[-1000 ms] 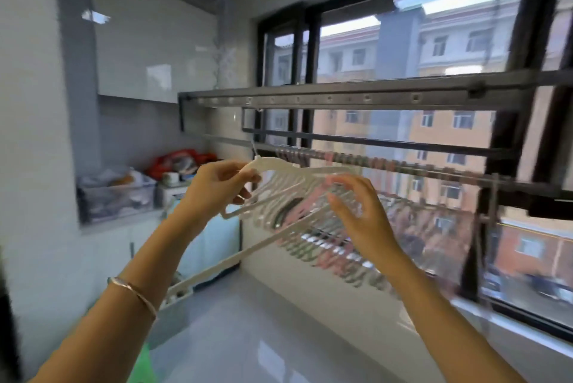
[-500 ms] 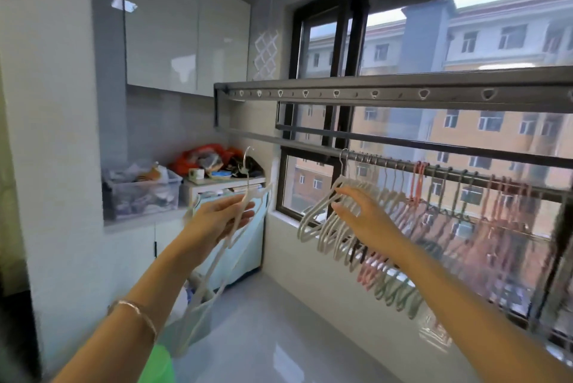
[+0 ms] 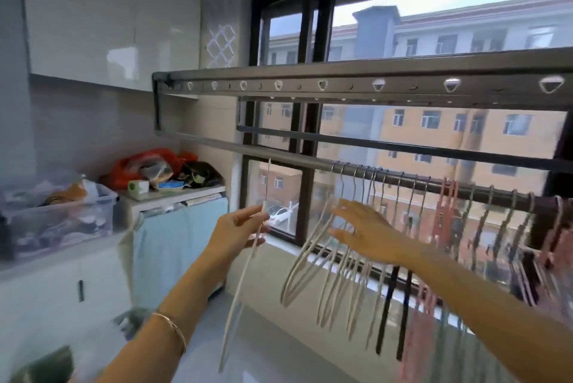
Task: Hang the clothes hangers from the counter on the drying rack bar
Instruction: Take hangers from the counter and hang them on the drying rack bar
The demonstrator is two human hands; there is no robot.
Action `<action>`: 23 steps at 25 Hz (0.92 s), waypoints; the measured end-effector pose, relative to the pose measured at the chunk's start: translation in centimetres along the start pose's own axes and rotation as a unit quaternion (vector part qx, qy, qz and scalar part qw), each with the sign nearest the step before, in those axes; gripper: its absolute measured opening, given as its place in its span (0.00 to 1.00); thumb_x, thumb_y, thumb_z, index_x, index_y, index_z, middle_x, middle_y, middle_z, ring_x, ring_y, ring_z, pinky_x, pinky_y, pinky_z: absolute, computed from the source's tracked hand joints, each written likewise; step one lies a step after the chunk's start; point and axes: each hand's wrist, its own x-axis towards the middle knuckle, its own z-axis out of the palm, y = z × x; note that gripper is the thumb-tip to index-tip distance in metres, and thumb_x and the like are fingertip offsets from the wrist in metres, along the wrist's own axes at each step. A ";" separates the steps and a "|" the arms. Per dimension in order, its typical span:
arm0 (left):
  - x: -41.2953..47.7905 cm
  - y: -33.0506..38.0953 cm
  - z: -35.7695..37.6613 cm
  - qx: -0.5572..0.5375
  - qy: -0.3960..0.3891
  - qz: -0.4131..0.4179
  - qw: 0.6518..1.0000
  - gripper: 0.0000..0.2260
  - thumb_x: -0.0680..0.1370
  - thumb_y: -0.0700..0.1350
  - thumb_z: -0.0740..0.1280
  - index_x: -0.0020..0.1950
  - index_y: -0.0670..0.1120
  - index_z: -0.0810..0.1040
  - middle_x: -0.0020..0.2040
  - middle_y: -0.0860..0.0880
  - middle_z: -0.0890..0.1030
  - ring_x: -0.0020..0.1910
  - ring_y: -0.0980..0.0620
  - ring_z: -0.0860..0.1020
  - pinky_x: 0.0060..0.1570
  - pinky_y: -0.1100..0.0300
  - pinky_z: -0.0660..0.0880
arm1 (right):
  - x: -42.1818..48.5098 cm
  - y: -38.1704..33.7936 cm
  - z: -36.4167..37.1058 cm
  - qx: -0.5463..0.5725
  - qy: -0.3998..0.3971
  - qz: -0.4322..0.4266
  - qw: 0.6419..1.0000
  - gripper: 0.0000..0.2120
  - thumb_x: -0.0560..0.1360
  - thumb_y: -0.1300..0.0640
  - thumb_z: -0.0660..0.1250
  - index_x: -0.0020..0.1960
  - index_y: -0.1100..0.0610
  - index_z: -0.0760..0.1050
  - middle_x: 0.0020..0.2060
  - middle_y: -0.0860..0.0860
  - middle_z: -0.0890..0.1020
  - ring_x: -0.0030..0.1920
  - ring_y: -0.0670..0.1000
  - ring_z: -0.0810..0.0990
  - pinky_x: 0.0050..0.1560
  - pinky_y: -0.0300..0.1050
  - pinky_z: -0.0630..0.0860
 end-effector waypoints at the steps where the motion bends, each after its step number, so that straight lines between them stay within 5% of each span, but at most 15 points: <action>1: 1.5 -0.4 0.7 -0.013 -0.013 0.005 1.000 0.14 0.77 0.43 0.67 0.62 0.43 0.77 0.49 0.46 0.83 0.38 0.57 0.81 0.34 0.67 0.78 | 0.6 0.2 0.5 -0.020 0.005 0.003 1.000 0.37 0.70 0.29 0.43 0.75 0.45 0.52 0.76 0.47 0.49 0.76 0.50 0.46 0.75 0.54 0.45; 6: 8.6 -1.8 3.6 -0.038 -0.092 0.051 0.994 0.15 0.77 0.43 0.66 0.63 0.43 0.77 0.46 0.46 0.83 0.31 0.61 0.78 0.26 0.66 0.72 | 2.2 -0.6 1.9 -0.034 0.038 0.053 0.997 0.34 0.70 0.32 0.39 0.74 0.40 0.49 0.75 0.40 0.44 0.75 0.45 0.39 0.74 0.46 0.37; 10: 12.2 -1.9 5.8 -0.020 -0.159 0.071 0.985 0.14 0.78 0.44 0.65 0.63 0.44 0.77 0.43 0.49 0.82 0.30 0.64 0.78 0.25 0.66 0.71 | 2.7 -1.7 2.3 -0.012 0.039 0.119 0.992 0.25 0.77 0.38 0.46 0.74 0.38 0.48 0.73 0.36 0.42 0.73 0.39 0.36 0.69 0.39 0.32; 17: 11.9 -4.1 7.5 0.012 -0.224 0.064 0.972 0.13 0.79 0.48 0.62 0.60 0.46 0.78 0.44 0.51 0.82 0.34 0.60 0.80 0.31 0.66 0.76 | 1.8 -2.4 3.1 -0.008 0.054 0.186 0.981 0.30 0.73 0.30 0.41 0.73 0.37 0.51 0.75 0.36 0.45 0.73 0.38 0.38 0.75 0.47 0.40; 23: 11.5 -3.8 7.8 0.071 -0.250 0.057 0.964 0.23 0.78 0.49 0.64 0.72 0.47 0.65 0.67 0.47 0.73 0.56 0.53 0.76 0.50 0.64 0.74 | -0.7 -2.7 2.5 0.026 0.083 0.202 0.976 0.27 0.75 0.36 0.46 0.72 0.38 0.53 0.72 0.33 0.48 0.71 0.34 0.38 0.71 0.41 0.37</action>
